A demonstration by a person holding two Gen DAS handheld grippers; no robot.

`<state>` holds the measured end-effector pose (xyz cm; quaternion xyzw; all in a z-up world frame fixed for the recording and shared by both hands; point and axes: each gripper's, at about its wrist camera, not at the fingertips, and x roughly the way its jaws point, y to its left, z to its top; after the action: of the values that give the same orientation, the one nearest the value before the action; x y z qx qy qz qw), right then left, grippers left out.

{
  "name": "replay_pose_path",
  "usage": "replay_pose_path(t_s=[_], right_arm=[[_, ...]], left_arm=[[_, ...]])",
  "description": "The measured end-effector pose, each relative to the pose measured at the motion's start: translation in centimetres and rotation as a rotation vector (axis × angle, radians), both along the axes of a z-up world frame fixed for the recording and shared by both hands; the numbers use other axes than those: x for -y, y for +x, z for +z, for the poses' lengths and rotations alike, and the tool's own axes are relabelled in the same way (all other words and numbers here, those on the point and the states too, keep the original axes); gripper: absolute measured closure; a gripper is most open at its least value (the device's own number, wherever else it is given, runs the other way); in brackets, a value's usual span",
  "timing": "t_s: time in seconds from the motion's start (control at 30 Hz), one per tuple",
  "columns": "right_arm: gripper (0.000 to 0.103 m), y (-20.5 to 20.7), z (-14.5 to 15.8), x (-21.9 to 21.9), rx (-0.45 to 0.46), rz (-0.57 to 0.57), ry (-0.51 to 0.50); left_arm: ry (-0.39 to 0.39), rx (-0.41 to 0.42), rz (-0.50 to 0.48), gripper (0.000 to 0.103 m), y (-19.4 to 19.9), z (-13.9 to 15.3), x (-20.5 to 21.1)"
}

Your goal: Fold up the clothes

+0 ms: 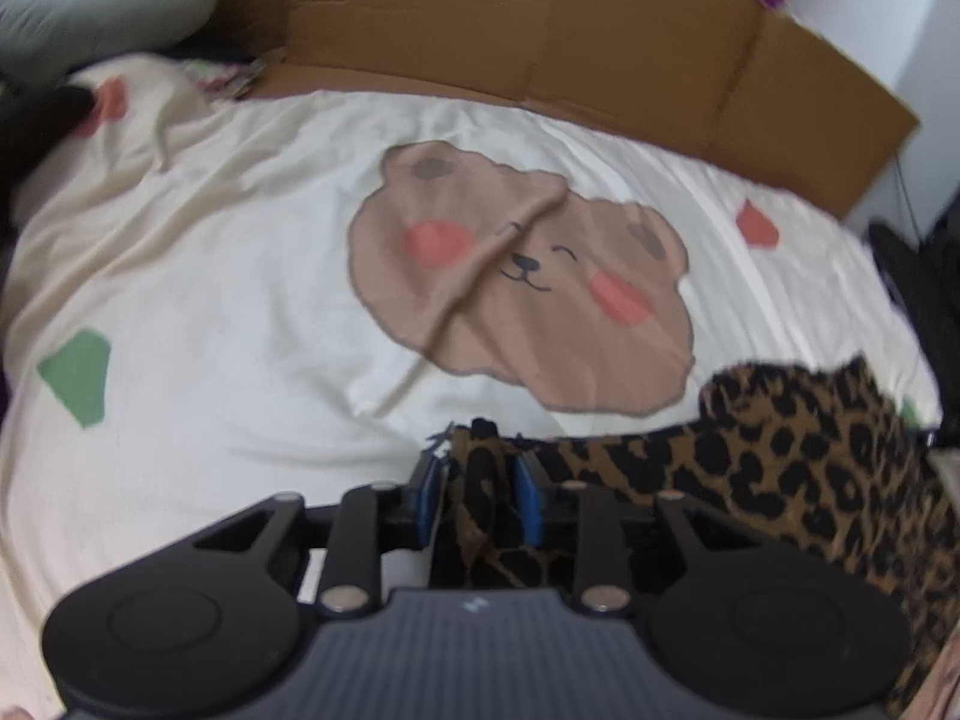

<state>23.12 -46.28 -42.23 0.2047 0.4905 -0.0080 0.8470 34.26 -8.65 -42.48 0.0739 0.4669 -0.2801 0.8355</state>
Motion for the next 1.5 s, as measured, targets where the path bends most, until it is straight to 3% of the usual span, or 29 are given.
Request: replay_pose_path(t_s=[0.13,0.2,0.23,0.27,0.3,0.4,0.7,1.07,1.2,1.5], right_arm=[[0.063,0.3,0.0,-0.5,-0.008,0.022,-0.033],[0.071,0.3,0.1,-0.5,-0.006,0.029,-0.038],[0.074,0.3,0.1,-0.5,-0.004,0.032,-0.037],[0.085,0.3,0.2,-0.6,-0.001,0.036,-0.036],[0.088,0.2,0.3,-0.6,0.001,0.036,-0.035],[0.096,-0.3,1.1,-0.6,0.022,0.027,-0.042],[0.097,-2.9,5.5,0.4,0.128,-0.017,-0.026],[0.097,-3.2,7.9,0.6,0.182,-0.037,-0.007],[0.097,-2.5,7.9,0.7,0.182,-0.044,-0.016],[0.097,0.2,6.0,0.8,0.131,-0.036,-0.032]], left_arm=[[0.01,0.005,-0.011,0.071,-0.1,0.0,0.4],[0.008,0.003,-0.011,0.071,-0.1,-0.1,0.4],[0.006,0.002,-0.011,0.075,-0.1,-0.1,0.5],[0.005,0.001,-0.011,0.08,0.0,-0.1,0.5],[-0.005,-0.002,-0.008,0.09,-0.1,-0.1,0.4],[-0.036,-0.001,0.024,0.095,-0.5,0.3,-0.2],[-0.097,0.098,0.061,0.096,-2.3,4.2,-2.2],[-0.165,0.123,0.103,0.096,-2.5,7.5,-2.7],[-0.151,0.139,0.093,0.096,-1.8,7.6,-2.0],[-0.086,0.076,0.102,0.096,0.3,4.9,-1.2]])
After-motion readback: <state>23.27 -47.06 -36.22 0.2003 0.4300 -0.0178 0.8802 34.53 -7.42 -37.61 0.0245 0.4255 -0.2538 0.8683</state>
